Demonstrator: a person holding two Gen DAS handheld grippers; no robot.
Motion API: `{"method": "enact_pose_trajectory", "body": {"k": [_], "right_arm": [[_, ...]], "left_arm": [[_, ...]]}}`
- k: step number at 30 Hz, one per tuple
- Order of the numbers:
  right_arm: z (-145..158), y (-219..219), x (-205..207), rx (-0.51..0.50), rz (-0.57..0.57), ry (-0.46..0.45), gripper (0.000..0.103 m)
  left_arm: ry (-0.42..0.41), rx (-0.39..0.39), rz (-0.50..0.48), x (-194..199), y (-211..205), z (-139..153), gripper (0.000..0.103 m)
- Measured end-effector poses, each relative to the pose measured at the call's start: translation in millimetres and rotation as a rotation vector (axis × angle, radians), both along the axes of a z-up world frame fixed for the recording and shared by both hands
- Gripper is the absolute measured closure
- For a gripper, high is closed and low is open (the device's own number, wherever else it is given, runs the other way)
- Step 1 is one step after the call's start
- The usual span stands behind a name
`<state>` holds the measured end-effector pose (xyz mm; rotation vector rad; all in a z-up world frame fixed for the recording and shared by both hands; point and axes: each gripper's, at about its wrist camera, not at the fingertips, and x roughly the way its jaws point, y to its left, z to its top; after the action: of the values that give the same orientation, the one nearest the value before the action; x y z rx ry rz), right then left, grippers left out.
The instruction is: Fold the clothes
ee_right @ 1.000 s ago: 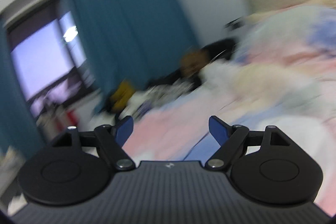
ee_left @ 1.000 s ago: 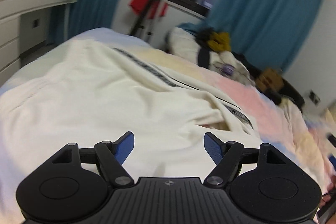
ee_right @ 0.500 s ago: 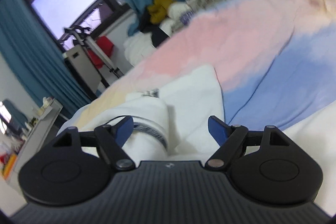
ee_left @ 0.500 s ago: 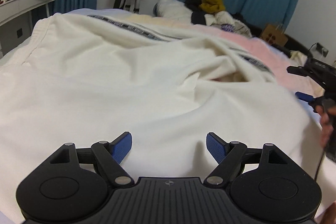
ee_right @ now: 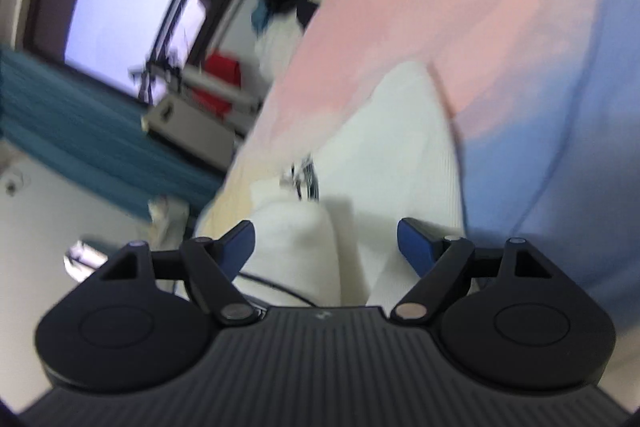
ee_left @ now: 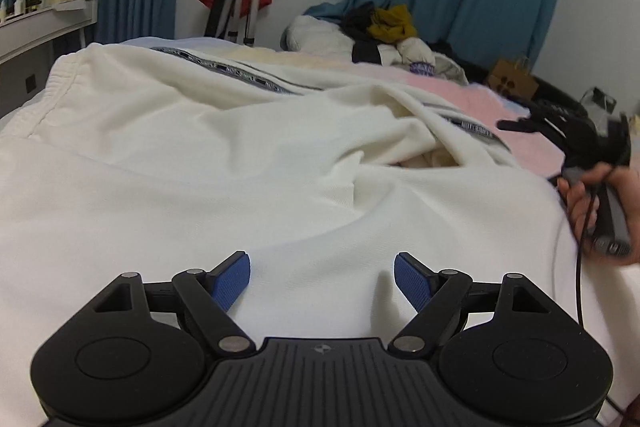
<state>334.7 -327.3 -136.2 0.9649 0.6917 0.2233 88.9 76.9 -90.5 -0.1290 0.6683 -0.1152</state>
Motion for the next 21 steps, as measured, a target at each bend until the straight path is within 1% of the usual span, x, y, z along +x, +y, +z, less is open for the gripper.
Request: {"method": "enact_pose_trajectory", "body": {"k": [1, 2, 3, 4, 5, 6, 9, 11, 14, 16, 17, 18, 19, 21], "right_arm": [[1.6, 1.6, 3.4, -0.036, 0.008, 0.028, 0.036], [4.9, -1.5, 0.0, -0.086, -0.046, 0.051, 0.039], [9.8, -6.4, -4.7, -0.127, -0.111, 0.06, 0.038], [14.7, -13.6, -9.3, -0.14, -0.166, 0.055, 0.038], [17.8, -20.6, -13.0, -0.135, -0.198, 0.058, 0.036], [19.9, -27.0, -15.1, -0.136, -0.223, 0.072, 0.036], [17.2, -35.8, -15.0, -0.162, -0.191, 0.139, 0.036], [6.8, -32.2, -8.5, -0.166, -0.117, 0.178, 0.036], [3.9, -19.2, -8.5, -0.209, 0.0, 0.17, 0.035], [6.0, -9.3, -10.2, -0.219, 0.087, 0.126, 0.036], [6.4, -4.6, -11.6, -0.231, 0.109, 0.109, 0.037], [5.9, -2.1, -12.0, -0.255, 0.109, 0.107, 0.048], [5.5, 0.2, -12.3, -0.279, 0.11, 0.106, 0.068], [5.5, 1.5, -13.5, -0.31, 0.105, 0.098, 0.09]], "left_arm": [[0.007, 0.001, -0.002, 1.6, -0.7, -1.9, 0.022], [0.013, 0.0, -0.002, 3.4, -1.1, -3.6, 0.022], [0.019, 0.0, -0.003, 5.0, -1.6, -5.2, 0.022], [0.022, 0.004, -0.006, 5.9, -2.4, -6.2, 0.022], [0.024, 0.009, -0.01, 6.8, -3.2, -7.3, 0.022], [0.026, 0.019, -0.014, 7.5, -4.4, -8.3, 0.022], [0.03, 0.029, -0.02, 8.7, -5.5, -9.3, 0.022], [0.031, 0.024, -0.026, 8.7, -5.3, -9.2, 0.022], [0.028, 0.027, -0.029, 8.3, -4.5, -9.9, 0.021], [0.03, 0.026, -0.03, 8.2, -3.6, -9.7, 0.021], [0.032, 0.024, -0.028, 8.4, -3.4, -9.6, 0.021], [0.033, 0.021, -0.026, 8.6, -3.3, -9.4, 0.021], [0.033, 0.021, -0.025, 8.4, -3.4, -9.2, 0.021], [0.032, 0.021, -0.023, 8.2, -3.7, -8.7, 0.021]]}}
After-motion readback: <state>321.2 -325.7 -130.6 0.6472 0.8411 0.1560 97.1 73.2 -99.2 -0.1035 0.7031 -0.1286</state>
